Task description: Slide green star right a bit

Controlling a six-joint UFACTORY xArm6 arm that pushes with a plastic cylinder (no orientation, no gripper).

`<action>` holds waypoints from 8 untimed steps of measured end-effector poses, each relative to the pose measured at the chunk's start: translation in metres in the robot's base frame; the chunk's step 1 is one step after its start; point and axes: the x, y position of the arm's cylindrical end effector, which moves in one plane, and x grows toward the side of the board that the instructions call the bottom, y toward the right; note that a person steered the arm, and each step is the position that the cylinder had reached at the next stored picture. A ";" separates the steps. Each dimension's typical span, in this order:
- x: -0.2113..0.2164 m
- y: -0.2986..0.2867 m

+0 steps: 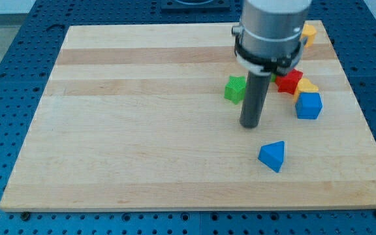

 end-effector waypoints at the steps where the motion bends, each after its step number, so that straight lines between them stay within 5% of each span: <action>1: 0.016 -0.033; 2: 0.002 -0.065; 4: -0.092 -0.065; 6: -0.094 -0.029; 8: -0.078 -0.093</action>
